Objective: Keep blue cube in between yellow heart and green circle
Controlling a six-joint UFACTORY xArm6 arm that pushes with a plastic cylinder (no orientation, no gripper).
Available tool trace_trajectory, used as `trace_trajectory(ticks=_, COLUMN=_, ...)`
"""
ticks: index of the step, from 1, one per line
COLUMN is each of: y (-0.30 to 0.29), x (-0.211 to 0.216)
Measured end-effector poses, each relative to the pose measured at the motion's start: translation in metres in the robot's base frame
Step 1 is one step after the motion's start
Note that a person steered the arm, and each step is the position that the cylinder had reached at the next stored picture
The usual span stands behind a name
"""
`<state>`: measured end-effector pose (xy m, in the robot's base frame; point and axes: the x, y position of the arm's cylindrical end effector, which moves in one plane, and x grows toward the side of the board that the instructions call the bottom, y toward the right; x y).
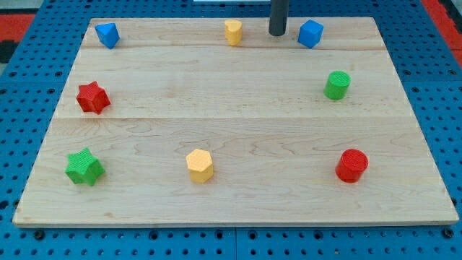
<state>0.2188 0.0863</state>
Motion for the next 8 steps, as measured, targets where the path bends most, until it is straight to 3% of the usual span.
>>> trace_trajectory(ticks=1, y=0.058, x=-0.028)
trace_trajectory(ticks=2, y=0.075, x=-0.023)
trace_trajectory(ticks=4, y=-0.004, x=0.024)
trace_trajectory(ticks=5, y=0.044, x=0.0)
trace_trajectory(ticks=7, y=0.067, x=-0.018)
trace_trajectory(ticks=8, y=0.072, x=0.022)
